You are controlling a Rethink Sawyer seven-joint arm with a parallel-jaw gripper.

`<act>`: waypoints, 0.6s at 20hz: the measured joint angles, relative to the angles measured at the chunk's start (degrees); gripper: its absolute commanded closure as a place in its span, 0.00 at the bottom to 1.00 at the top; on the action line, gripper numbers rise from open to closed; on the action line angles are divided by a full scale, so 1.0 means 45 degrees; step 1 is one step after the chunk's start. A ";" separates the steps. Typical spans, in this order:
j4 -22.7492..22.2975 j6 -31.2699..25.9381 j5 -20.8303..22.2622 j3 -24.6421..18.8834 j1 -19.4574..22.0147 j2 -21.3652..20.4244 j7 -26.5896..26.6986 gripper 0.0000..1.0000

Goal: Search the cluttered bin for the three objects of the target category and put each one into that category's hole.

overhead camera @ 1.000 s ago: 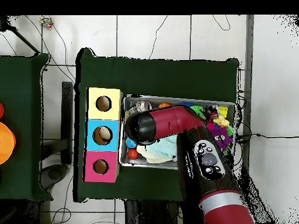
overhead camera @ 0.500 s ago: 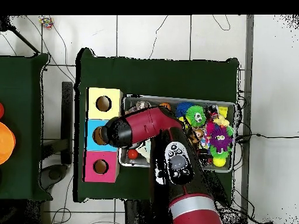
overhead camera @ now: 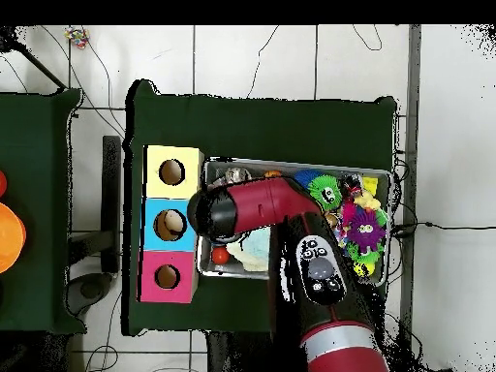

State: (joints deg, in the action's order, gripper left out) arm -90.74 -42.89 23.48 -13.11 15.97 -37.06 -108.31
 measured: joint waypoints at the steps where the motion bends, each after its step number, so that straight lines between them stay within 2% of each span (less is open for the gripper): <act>1: 0.0020 -0.0003 -0.0021 0.0006 0.0076 0.0009 0.0000 0.00; 8: 0.0278 -0.0029 -0.0081 0.0051 0.0209 0.0028 0.0000 0.00; 12: 0.0883 -0.0493 -0.0076 0.0377 -0.0300 0.0050 0.0000 0.00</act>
State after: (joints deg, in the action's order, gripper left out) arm -86.76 -45.11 23.14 -11.42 14.62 -36.84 -108.31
